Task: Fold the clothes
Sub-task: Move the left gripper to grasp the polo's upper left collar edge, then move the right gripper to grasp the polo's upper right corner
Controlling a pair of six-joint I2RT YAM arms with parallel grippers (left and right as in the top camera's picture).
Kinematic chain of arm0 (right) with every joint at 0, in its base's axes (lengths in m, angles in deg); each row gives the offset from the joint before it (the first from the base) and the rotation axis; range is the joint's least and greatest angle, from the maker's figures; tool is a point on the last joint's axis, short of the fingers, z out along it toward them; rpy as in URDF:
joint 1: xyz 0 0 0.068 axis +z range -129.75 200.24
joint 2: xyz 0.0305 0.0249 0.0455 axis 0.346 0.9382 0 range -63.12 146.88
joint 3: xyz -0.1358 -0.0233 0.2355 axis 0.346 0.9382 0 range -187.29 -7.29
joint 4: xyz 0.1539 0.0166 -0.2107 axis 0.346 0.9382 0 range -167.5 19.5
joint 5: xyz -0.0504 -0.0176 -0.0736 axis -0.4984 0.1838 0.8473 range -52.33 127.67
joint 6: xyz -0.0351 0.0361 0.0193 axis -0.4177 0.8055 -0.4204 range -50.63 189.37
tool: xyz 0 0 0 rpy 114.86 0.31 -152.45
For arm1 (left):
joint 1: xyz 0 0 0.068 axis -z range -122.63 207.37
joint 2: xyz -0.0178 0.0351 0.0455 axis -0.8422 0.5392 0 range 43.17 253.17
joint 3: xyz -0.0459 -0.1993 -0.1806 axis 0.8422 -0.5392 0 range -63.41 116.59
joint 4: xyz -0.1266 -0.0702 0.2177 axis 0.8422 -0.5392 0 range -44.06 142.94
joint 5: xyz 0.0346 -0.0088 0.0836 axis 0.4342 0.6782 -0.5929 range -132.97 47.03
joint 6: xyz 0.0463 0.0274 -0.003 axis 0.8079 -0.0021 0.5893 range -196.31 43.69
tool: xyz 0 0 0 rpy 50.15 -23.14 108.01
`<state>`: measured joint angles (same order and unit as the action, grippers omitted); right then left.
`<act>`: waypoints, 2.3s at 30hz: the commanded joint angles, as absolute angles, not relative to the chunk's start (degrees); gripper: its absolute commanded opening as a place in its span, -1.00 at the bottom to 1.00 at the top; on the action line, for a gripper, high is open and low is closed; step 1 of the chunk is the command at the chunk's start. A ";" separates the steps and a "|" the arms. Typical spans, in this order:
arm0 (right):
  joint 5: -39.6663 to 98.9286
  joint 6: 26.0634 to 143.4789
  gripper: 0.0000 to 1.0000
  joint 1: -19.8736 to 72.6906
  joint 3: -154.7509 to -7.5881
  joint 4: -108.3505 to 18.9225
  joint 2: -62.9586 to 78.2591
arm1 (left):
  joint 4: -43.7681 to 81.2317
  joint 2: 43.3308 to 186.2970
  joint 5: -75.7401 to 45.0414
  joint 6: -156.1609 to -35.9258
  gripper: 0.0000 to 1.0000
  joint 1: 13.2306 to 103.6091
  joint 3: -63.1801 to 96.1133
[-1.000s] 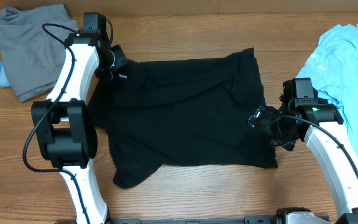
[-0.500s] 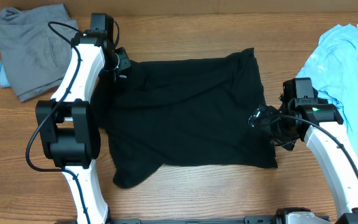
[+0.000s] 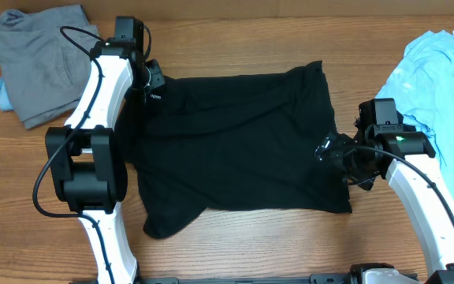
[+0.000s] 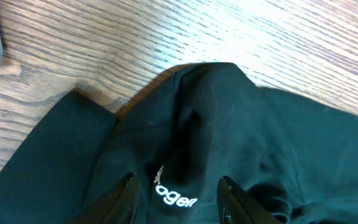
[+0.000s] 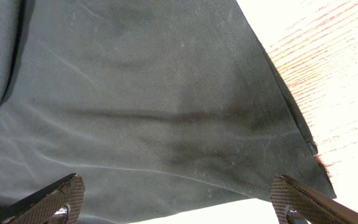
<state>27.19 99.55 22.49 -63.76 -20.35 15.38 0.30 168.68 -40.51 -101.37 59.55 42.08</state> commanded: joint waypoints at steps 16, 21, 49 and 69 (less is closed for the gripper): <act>28.83 99.33 1.00 22.49 -64.53 -20.68 15.44 | -2.17 172.75 -40.35 -99.46 -0.92 60.14 48.51; 28.83 99.33 1.00 22.49 -64.53 -20.90 15.44 | -2.61 172.75 -36.18 -100.51 -0.92 60.11 52.01; 28.99 89.80 0.98 22.38 -95.78 -25.18 33.69 | -2.72 173.86 -38.23 -99.14 -0.22 60.03 52.88; 31.72 89.08 0.85 22.38 -115.80 -43.52 69.89 | -4.27 177.77 -35.48 -98.09 0.02 60.03 52.88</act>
<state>30.58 88.64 22.49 -114.14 -42.41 67.90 -4.19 177.38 -37.27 -99.68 59.65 51.50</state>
